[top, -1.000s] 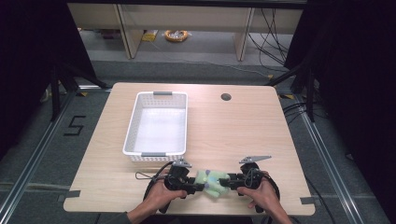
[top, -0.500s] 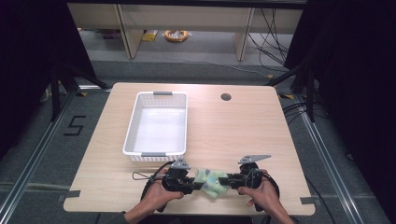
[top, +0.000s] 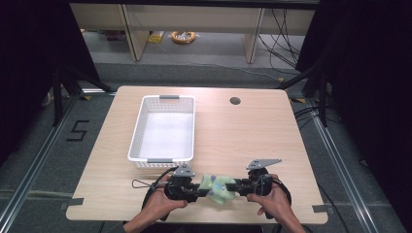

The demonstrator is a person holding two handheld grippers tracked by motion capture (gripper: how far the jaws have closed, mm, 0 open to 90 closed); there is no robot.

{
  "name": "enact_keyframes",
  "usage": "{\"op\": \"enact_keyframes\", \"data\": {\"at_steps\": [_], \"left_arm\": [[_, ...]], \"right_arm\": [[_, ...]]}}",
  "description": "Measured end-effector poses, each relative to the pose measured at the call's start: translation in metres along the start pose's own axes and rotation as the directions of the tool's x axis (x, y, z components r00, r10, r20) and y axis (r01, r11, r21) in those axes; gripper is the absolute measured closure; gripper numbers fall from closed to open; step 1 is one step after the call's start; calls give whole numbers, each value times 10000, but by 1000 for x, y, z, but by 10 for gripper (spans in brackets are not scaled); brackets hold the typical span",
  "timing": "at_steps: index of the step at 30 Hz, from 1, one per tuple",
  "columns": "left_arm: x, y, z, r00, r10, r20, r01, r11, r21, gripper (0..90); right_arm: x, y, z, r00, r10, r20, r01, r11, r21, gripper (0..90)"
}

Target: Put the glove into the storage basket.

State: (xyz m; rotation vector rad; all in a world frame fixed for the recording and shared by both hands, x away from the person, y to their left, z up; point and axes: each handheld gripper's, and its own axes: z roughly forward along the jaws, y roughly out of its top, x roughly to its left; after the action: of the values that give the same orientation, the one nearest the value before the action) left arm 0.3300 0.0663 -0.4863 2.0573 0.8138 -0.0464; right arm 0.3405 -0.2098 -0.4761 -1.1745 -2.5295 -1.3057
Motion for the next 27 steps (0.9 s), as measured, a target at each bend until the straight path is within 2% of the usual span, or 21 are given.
{"op": "enact_keyframes", "data": {"at_steps": [1,2,3,4,5,7,8,10,11,12,14,16,18,19,20,21,22,24,25,26,27], "left_arm": [[0,0,-1,10000,-20,-38,19,10000,-34,731],[0,0,-2,10000,-19,-8,19,9999,-124,731],[0,1,-3,10000,-8,-37,8,10000,-84,731],[0,2,-4,10000,-43,-68,43,9999,-124,731],[0,2,-5,10000,-63,-38,62,9999,-147,731],[2,4,-7,10000,-39,-73,37,9997,-244,731],[2,5,-9,9998,-119,-175,114,9996,-275,731],[3,6,-10,9997,-172,-169,166,9993,-333,730],[4,6,-11,9999,-59,-108,55,9995,-310,730],[5,6,-12,9998,-158,-109,154,9992,-368,730],[5,7,-13,9998,-136,-111,132,9992,-382,729],[6,7,-14,9999,-147,-77,143,9989,-448,729],[6,9,-16,9999,-134,-102,129,9989,-459,729],[6,10,-17,9997,-198,-107,192,9985,-522,729],[5,11,-18,9996,-188,-223,174,9979,-626,729],[6,12,-20,9999,-118,-86,113,9984,-556,729],[6,14,-21,9998,-67,-160,57,9983,-584,728],[6,16,-24,9997,-127,-220,112,9977,-663,728],[6,18,-25,9997,-112,-228,96,9976,-692,728],[7,19,-27,9996,-89,-256,72,9977,-677,728],[7,20,-28,9995,-134,-284,114,9974,-712,728]], "right_arm": [[4,1,-2,9996,296,11,-296,9995,73,718],[5,3,-2,9997,238,44,-238,9997,59,717],[4,5,-2,9999,-97,-31,97,9999,-53,718],[7,7,-3,9998,202,-42,-202,9998,37,717],[7,9,-3,10000,-81,59,81,10000,34,717],[7,13,-4,9996,-283,-16,283,9996,-57,717],[8,15,-5,9994,-296,179,297,9996,-33,717],[11,18,-6,9997,-226,-54,226,9997,-5,717],[10,21,-7,9989,-466,5,466,9989,-36,717],[13,22,-7,9996,-265,67,264,9996,24,716],[12,26,-7,9985,-543,96,543,9985,12,716],[15,28,-8,9987,-501,109,501,9987,1,716],[17,31,-10,9991,-420,-75,421,9991,113,716],[16,33,-10,9975,-711,33,711,9974,-69,716],[16,35,-11,9982,-595,-22,595,9982,56,716],[18,37,-12,9985,-538,-43,538,9985,36,716],[18,38,-14,9974,-693,201,693,9976,48,716],[21,43,-14,9977,-662,151,662,9978,-38,716],[23,45,-16,9980,-626,110,625,9980,98,716],[22,48,-16,9963,-834,221,833,9965,77,716],[25,49,-17,9977,-656,187,654,9978,134,716]]}}
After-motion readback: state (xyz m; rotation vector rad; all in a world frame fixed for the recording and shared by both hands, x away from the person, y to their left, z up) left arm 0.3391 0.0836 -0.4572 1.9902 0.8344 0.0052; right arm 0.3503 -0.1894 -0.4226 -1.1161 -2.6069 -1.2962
